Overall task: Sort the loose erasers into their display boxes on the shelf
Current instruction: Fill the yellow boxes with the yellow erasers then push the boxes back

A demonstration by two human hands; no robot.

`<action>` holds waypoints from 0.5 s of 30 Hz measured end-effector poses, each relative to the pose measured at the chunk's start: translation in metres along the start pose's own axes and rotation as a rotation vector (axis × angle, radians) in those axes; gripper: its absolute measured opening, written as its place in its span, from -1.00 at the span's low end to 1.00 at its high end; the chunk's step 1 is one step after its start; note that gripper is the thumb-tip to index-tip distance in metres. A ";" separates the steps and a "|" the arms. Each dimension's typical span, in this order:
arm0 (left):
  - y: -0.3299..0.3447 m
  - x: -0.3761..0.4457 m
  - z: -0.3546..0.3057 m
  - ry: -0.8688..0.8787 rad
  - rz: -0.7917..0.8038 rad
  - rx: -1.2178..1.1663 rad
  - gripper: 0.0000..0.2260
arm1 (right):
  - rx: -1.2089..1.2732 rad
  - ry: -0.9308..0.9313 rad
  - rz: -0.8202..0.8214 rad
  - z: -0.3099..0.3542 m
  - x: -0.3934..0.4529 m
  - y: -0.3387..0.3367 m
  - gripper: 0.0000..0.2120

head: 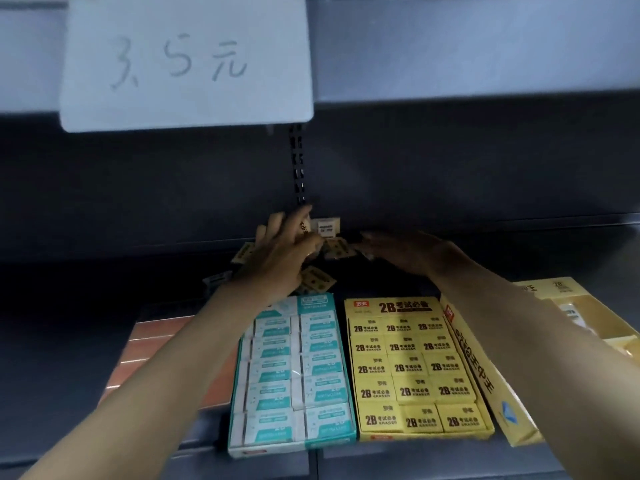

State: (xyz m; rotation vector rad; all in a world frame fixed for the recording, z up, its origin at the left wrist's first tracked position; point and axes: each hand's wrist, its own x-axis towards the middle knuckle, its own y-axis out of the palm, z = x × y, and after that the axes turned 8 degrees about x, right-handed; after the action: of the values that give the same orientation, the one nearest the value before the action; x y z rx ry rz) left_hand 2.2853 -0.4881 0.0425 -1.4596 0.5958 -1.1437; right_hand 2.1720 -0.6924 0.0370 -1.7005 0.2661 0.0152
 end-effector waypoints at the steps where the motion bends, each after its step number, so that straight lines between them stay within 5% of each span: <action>1: 0.001 -0.001 0.000 -0.019 -0.020 -0.036 -0.55 | 0.023 0.010 0.008 0.000 0.003 0.002 -0.46; 9: 0.008 0.000 -0.010 -0.281 -0.245 -0.566 -0.68 | 0.231 0.037 -0.077 -0.003 0.007 0.016 -0.52; 15: -0.026 0.013 -0.035 -0.663 -0.158 -1.895 -0.62 | 0.351 0.073 -0.169 -0.005 0.005 0.022 -0.56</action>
State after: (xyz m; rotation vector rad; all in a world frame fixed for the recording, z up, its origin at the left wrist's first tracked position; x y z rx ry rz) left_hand 2.2539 -0.5088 0.0674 -3.2492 1.1324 0.2682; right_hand 2.1722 -0.7014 0.0151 -1.3706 0.1668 -0.2076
